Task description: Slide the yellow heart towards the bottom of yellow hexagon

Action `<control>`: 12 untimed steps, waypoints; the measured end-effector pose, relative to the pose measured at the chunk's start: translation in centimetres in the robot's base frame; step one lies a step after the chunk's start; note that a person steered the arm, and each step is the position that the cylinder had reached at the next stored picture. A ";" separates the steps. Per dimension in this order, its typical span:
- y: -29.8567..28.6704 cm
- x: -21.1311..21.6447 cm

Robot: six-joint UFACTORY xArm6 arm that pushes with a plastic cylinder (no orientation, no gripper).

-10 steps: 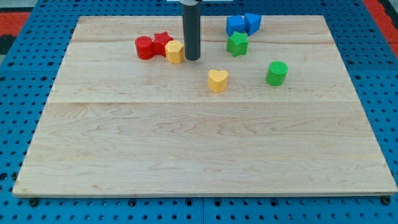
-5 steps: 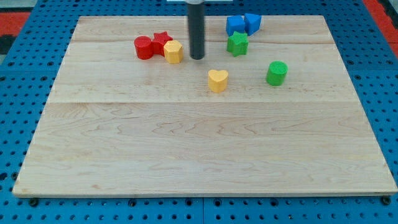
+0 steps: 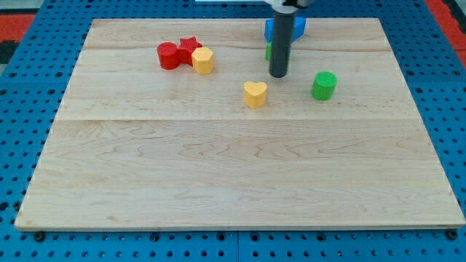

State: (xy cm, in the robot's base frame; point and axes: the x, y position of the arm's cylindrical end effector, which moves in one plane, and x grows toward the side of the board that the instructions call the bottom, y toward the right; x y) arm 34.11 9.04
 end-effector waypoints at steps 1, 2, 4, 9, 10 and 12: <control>-0.8 2.5; -0.8 6.4; -12.0 7.1; -18.7 7.9; -16.6 7.0; -3.8 7.1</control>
